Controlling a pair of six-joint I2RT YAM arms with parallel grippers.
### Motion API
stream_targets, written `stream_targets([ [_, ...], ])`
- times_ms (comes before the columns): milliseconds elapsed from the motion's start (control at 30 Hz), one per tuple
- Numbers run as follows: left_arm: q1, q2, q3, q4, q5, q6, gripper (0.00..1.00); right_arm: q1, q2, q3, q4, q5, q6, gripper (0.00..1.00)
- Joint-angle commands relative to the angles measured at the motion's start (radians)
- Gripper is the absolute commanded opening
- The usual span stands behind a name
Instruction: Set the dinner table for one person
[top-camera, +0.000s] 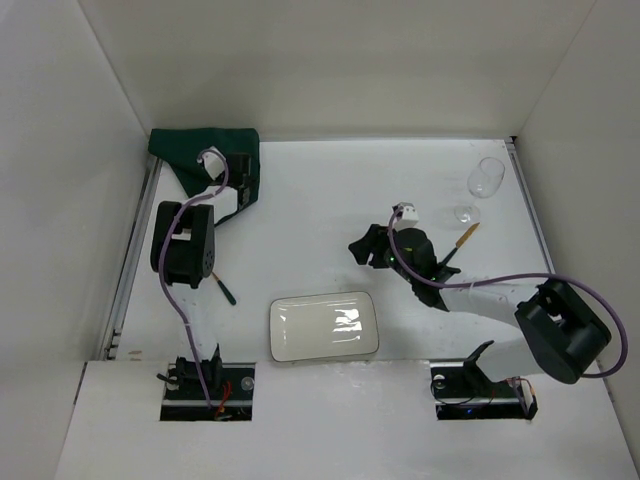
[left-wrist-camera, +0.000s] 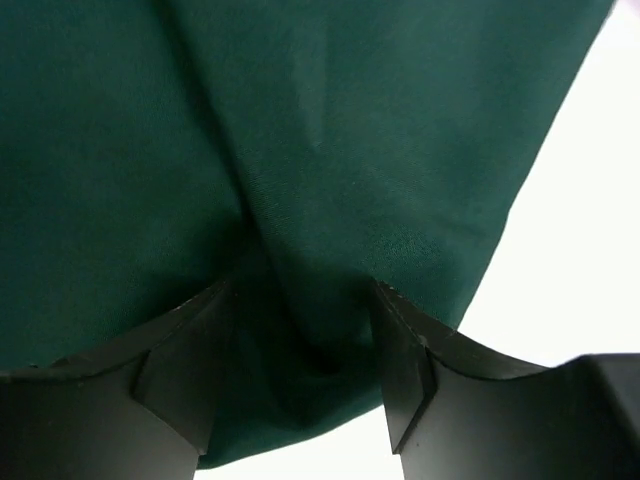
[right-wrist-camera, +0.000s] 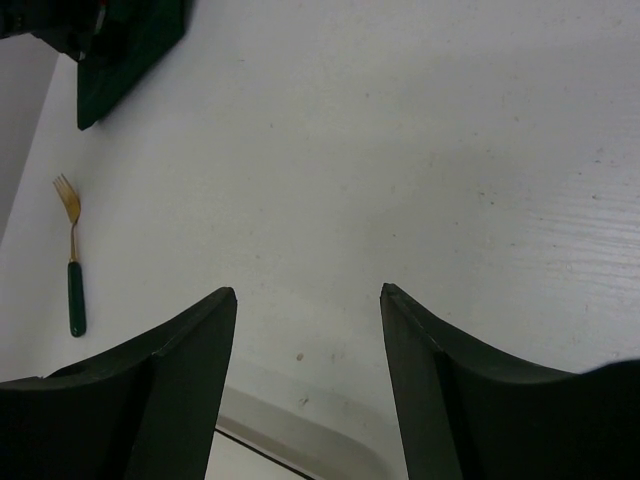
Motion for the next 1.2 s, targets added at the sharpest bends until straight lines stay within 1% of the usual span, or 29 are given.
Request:
stream_targets([
  [0, 0.0, 0.017, 0.035, -0.004, 0.018, 0.008, 0.51, 0.014, 0.011, 0.044, 0.027, -0.018, -0.01, 0.66],
  [67, 0.0, 0.028, 0.032, 0.01, 0.044, 0.013, 0.38, 0.014, 0.014, 0.049, 0.019, -0.02, -0.01, 0.66],
  [133, -0.004, 0.031, 0.009, 0.034, 0.08, 0.005, 0.19, 0.02, 0.008, 0.049, 0.024, -0.02, -0.01, 0.66],
  [200, -0.009, 0.025, -0.019, 0.048, 0.114, -0.007, 0.09, 0.02, 0.005, 0.044, 0.028, -0.02, -0.01, 0.66],
  [267, -0.03, -0.007, -0.074, 0.073, 0.136, -0.015, 0.05, 0.018, 0.005, 0.046, 0.019, -0.02, -0.01, 0.66],
  [367, -0.085, -0.088, -0.21, 0.146, 0.142, -0.013, 0.04, 0.018, -0.012, 0.037, 0.025, -0.009, -0.015, 0.66],
  [467, -0.141, -0.174, -0.339, 0.183, 0.168, -0.013, 0.04, -0.005, -0.02, 0.027, 0.013, 0.005, -0.016, 0.68],
  [600, -0.204, -0.24, -0.487, 0.2, 0.229, -0.013, 0.04, -0.02, -0.046, 0.013, 0.021, 0.009, -0.005, 0.75],
  [700, -0.247, -0.282, -0.569, 0.206, 0.309, 0.005, 0.03, -0.02, -0.023, 0.018, 0.019, 0.015, -0.005, 0.76],
  [833, -0.316, -0.342, -0.639, 0.226, 0.435, 0.069, 0.03, -0.022, 0.006, 0.027, 0.022, 0.032, -0.016, 0.76],
  [933, -0.362, -0.407, -0.685, 0.226, 0.534, 0.086, 0.05, -0.052, 0.037, 0.044, 0.024, 0.048, -0.004, 0.76],
  [1067, -0.402, -0.498, -0.745, 0.215, 0.584, 0.079, 0.06, -0.091, 0.117, 0.118, -0.011, 0.061, 0.051, 0.75],
  [1167, -0.411, -0.562, -0.786, 0.16, 0.587, 0.08, 0.07, -0.107, 0.216, 0.206, -0.045, 0.098, 0.068, 0.75],
])
